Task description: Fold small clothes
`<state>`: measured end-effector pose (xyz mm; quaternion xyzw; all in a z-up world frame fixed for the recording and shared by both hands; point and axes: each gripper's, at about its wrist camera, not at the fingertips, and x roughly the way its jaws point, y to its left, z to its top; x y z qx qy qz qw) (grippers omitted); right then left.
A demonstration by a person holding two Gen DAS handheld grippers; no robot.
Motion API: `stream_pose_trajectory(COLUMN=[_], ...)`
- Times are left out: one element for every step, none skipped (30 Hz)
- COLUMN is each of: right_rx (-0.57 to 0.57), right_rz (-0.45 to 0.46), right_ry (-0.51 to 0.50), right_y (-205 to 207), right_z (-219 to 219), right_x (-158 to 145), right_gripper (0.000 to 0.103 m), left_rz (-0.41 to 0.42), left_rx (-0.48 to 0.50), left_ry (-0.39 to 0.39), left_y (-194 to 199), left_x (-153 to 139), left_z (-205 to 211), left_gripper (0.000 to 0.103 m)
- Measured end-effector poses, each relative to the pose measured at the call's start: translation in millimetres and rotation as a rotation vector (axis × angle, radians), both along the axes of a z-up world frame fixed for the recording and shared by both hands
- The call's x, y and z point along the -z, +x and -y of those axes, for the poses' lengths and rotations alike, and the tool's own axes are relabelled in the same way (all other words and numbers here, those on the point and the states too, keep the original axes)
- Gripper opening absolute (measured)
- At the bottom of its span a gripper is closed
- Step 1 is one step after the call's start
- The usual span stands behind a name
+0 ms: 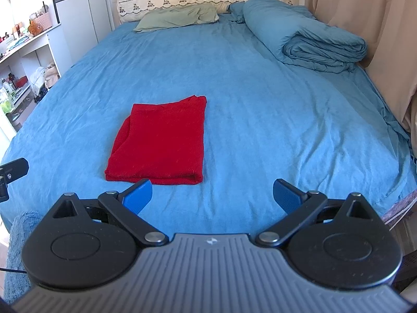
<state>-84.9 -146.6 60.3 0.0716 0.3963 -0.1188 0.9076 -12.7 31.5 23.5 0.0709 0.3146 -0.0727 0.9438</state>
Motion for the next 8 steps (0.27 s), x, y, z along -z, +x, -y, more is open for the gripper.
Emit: stream_pose_trajectory(right_rx=[0.001, 0.001, 0.001, 0.002, 0.002, 0.002, 0.003, 0.003], right_rz=[0.001, 0.001, 0.001, 0.001, 0.001, 0.002, 0.003, 0.003], right_ry=[0.000, 0.000, 0.001, -0.001, -0.001, -0.001, -0.001, -0.001], right_y=[-0.1, -0.3, -0.3, -0.3, -0.4, -0.6, -0.6, -0.5], right_z=[-0.1, 0.2, 0.1, 0.2, 0.7, 1.2, 1.5, 1.6], right_x=[-0.1, -0.2, -0.3, -0.2, -0.4, -0.5, -0.9, -1.0], right_gripper=[0.103, 0.103, 0.103, 0.103, 0.103, 0.103, 0.103, 0.103], left_rz=[0.002, 0.005, 0.006, 0.007, 0.008, 0.015, 0.021, 0.020], left_rx=[0.001, 0.003, 0.003, 0.002, 0.003, 0.006, 0.006, 0.002], left_ry=[-0.002, -0.004, -0.005, -0.006, -0.007, -0.008, -0.008, -0.007], left_y=[-0.5, -1.1, -1.2, -1.2, -1.4, -2.1, -2.9, -2.7], left_x=[-0.1, -0.5, -0.6, -0.8, -0.9, -0.8, -1.0, -1.3], left_z=[0.1, 0.1, -0.2, -0.4, -0.5, -0.9, -0.8, -0.8], left_gripper=[0.103, 0.103, 0.103, 0.103, 0.103, 0.103, 0.103, 0.103])
